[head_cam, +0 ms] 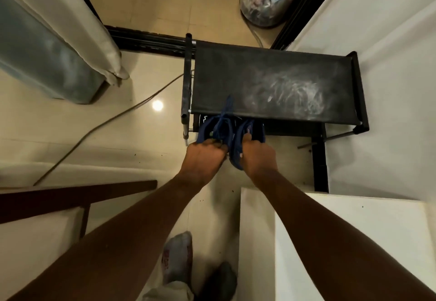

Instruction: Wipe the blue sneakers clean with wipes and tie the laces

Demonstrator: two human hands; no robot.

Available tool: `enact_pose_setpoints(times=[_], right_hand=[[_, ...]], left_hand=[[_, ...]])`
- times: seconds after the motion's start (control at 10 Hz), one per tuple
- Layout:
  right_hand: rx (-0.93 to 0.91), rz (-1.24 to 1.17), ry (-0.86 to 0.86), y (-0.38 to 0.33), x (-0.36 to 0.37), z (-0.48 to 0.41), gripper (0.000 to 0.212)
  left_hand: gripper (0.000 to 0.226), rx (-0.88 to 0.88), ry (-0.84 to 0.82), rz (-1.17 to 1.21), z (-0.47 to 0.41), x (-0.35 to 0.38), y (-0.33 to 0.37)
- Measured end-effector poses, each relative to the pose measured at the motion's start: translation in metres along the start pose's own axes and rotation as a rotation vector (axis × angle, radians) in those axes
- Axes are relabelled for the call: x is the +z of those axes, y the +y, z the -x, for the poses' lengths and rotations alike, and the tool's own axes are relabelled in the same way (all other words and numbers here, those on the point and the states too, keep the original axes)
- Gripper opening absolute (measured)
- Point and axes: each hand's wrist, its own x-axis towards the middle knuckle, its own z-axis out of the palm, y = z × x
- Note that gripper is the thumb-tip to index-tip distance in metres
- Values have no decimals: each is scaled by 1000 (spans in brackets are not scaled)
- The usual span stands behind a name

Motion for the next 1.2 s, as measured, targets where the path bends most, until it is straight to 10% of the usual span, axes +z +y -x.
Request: enact_pose_setpoints(times=[1.0, 1.1, 1.2], right_hand=[[-119, -118, 177, 40, 53, -96, 37], [-35, -342, 200, 44, 57, -88, 45], [332, -1261, 284, 46, 35, -77, 42]], left_hand=[[19, -184, -46, 45, -77, 68, -20], [28, -272, -51, 174, -71, 58, -19], [19, -665, 96, 784, -72, 30, -5]])
